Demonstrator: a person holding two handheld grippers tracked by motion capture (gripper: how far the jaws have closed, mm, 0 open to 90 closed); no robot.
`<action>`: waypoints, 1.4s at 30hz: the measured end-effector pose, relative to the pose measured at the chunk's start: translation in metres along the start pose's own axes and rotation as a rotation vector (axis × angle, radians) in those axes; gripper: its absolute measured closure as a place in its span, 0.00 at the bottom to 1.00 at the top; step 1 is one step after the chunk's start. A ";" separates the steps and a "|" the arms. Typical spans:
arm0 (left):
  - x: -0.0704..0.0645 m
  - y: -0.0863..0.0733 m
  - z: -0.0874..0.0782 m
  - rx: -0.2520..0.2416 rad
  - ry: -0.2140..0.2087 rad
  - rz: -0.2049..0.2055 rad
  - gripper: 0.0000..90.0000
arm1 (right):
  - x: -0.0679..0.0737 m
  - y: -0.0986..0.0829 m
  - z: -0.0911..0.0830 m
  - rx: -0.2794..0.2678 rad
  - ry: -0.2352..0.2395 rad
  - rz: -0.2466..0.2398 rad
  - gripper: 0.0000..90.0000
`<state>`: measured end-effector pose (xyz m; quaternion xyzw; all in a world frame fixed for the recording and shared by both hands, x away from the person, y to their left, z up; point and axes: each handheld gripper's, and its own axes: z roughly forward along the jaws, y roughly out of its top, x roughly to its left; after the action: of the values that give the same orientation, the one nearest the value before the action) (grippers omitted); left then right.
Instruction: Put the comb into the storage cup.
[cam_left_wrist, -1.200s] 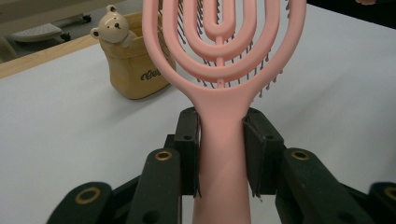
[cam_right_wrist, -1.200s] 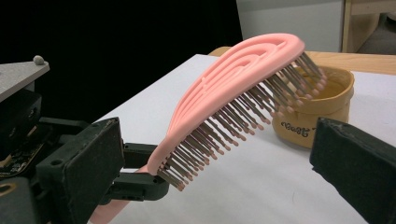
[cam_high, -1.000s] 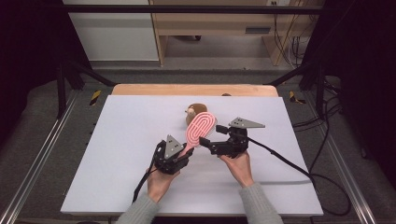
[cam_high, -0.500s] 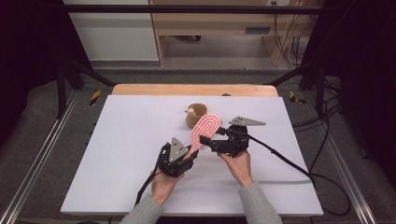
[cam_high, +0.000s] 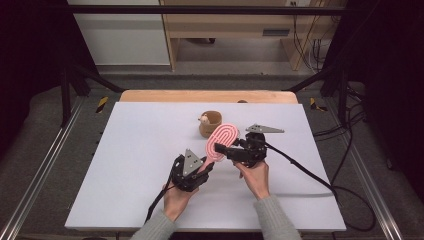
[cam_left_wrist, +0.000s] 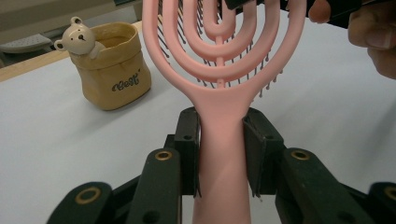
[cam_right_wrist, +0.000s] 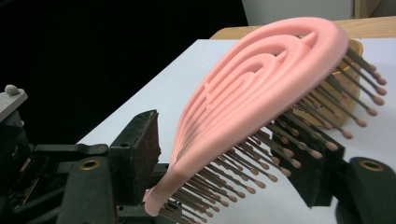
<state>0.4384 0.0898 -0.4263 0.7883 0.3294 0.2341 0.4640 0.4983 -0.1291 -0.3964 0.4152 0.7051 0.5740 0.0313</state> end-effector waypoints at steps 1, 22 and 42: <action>0.000 0.000 0.000 0.000 0.000 0.001 0.77 | 0.000 0.000 0.000 0.001 -0.003 0.003 0.39; -0.003 -0.002 0.003 -0.001 0.029 -0.001 0.77 | 0.000 0.001 0.000 0.012 0.002 0.061 0.51; -0.007 -0.002 0.005 -0.015 0.045 0.004 0.77 | 0.003 0.001 -0.004 -0.009 0.020 0.063 0.59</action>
<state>0.4369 0.0823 -0.4306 0.7799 0.3362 0.2554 0.4620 0.4945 -0.1301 -0.3928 0.4315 0.6893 0.5819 0.0080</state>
